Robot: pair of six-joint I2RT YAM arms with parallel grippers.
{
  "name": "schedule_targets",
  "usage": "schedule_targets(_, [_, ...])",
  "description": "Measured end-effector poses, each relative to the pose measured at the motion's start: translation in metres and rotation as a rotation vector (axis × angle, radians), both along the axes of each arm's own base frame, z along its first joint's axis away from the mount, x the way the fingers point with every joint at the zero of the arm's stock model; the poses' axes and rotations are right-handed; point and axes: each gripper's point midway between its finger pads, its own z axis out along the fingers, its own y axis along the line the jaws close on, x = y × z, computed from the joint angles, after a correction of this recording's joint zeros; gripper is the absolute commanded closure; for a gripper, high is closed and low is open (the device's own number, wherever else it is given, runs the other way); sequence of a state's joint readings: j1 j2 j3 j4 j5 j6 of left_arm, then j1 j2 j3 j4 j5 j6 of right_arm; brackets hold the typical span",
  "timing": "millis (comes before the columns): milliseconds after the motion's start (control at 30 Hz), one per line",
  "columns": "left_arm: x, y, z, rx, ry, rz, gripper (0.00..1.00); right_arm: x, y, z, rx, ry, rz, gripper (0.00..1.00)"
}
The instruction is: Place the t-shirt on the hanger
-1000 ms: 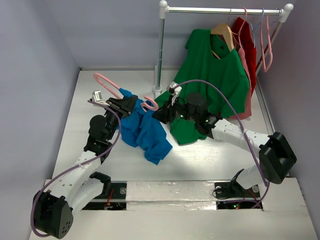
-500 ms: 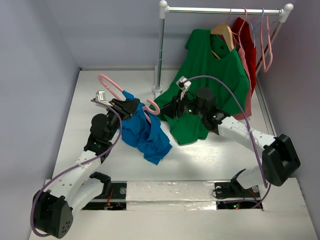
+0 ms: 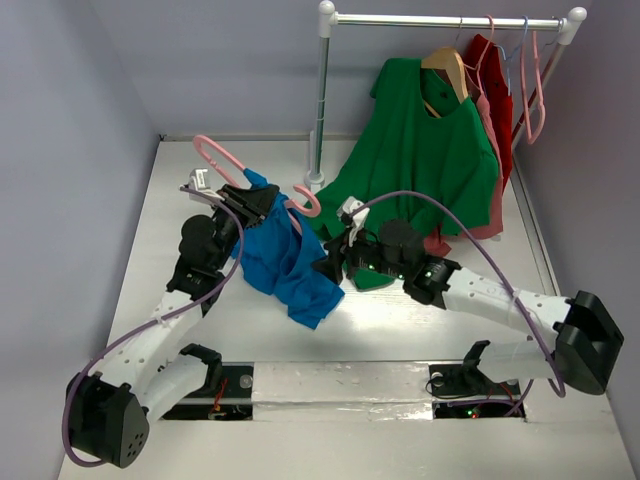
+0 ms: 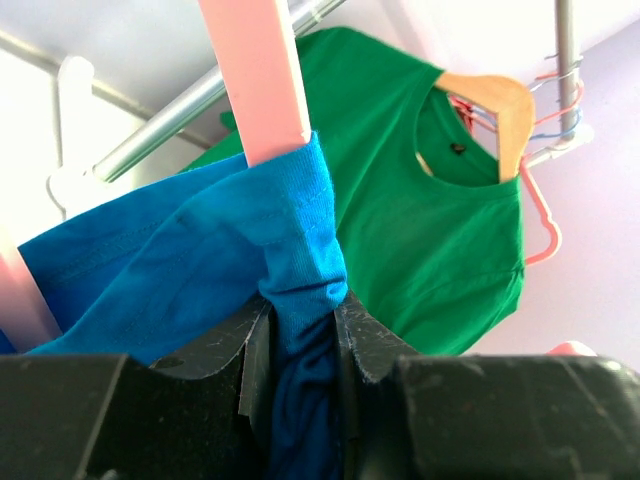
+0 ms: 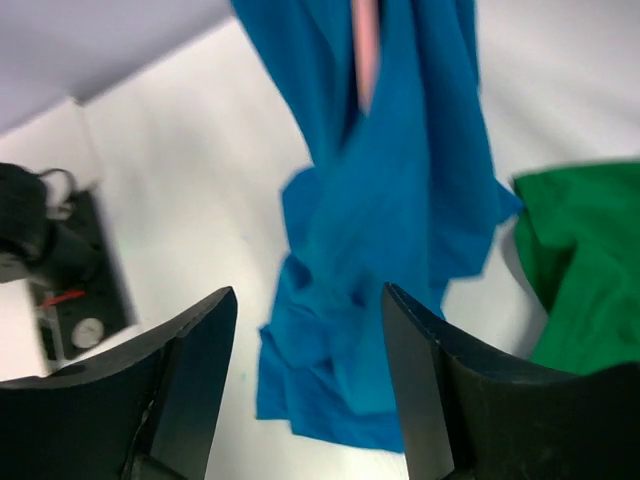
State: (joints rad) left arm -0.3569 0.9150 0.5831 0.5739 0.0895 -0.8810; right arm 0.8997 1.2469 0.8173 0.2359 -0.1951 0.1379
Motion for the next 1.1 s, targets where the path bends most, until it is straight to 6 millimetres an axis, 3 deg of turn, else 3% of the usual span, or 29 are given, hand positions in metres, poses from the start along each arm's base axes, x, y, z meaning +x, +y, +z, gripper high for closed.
schedule_targets(33, [0.000, 0.000, 0.003, -0.002, -0.005, 0.000, 1.00, 0.003, -0.001, -0.007, -0.020, 0.005, -0.019, 0.49])
schedule_targets(67, [0.000, 0.000, 0.005, -0.003, -0.010, 0.000, 1.00, 0.008, -0.002, -0.015, -0.040, 0.007, -0.042, 0.52])
schedule_targets(200, [0.000, 0.000, 0.005, -0.002, -0.009, -0.003, 1.00, 0.020, -0.006, -0.034, -0.086, 0.025, -0.112, 0.56])
schedule_targets(533, [-0.001, 0.000, 0.004, 0.003, -0.005, -0.004, 1.00, 0.028, -0.004, -0.043, -0.085, 0.049, -0.152, 1.00])
schedule_targets(800, [-0.001, 0.000, 0.004, 0.004, -0.006, -0.006, 1.00, 0.029, -0.006, -0.038, -0.070, 0.051, -0.168, 1.00])
schedule_targets(967, [-0.002, -0.001, 0.002, 0.006, -0.004, -0.018, 1.00, 0.038, -0.010, -0.028, -0.056, 0.030, -0.210, 1.00])
schedule_targets(1100, [-0.003, -0.003, -0.006, 0.012, 0.012, -0.030, 1.00, 0.051, -0.012, -0.008, -0.022, 0.007, -0.239, 1.00])
